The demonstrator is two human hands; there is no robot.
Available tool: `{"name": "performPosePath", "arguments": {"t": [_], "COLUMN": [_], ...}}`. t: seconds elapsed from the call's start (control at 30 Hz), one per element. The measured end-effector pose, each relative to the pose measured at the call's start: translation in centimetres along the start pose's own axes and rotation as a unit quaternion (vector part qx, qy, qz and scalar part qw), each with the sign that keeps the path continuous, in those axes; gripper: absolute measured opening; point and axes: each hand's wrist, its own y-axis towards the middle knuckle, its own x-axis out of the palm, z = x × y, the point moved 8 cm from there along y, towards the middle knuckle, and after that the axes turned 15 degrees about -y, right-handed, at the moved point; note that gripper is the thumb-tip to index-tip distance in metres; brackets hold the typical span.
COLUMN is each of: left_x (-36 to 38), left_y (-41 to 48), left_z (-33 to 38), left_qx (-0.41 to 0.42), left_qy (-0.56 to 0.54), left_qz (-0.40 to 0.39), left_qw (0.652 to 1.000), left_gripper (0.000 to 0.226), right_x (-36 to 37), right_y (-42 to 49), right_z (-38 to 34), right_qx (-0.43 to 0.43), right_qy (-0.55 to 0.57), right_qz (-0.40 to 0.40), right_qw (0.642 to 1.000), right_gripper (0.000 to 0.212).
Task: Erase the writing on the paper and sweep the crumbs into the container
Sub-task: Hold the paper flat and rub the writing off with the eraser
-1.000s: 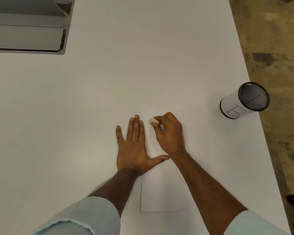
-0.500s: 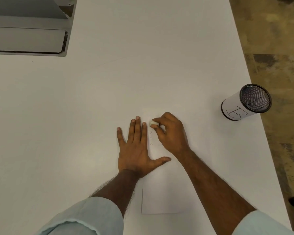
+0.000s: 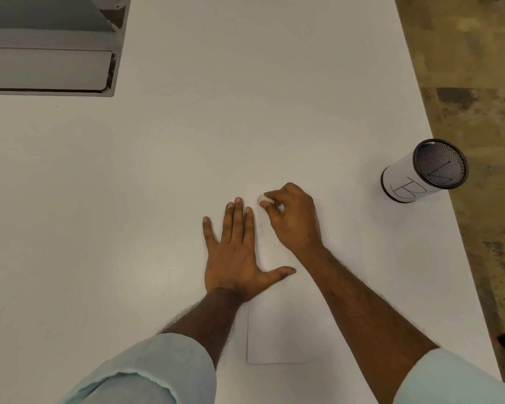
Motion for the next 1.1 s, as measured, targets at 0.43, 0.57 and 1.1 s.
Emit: {"name": "performPosePath", "arguments": {"t": [0.43,0.57,1.1], "left_x": [-0.1,-0.1,0.0], "left_y": [-0.1,-0.1,0.1], "left_z": [0.2,0.2,0.1], "left_qx": [0.010,0.011,0.009], "left_qy": [-0.017,-0.014,-0.004], "left_qz": [0.011,0.011,0.015], "left_qw": [1.000,1.000,1.000], "left_gripper": [0.132,0.132,0.132], "right_x": [-0.1,0.0,0.5], "right_y": [-1.3,-3.1,-0.7], "right_z": [0.7,0.0,0.2], "right_qx": [0.027,0.003,0.051], "right_qy": [0.001,-0.003,-0.002], "right_qz": [-0.012,-0.033,-0.015], "right_qw": [1.000,0.999,0.999], "right_gripper": [0.016,0.014,0.017]}}
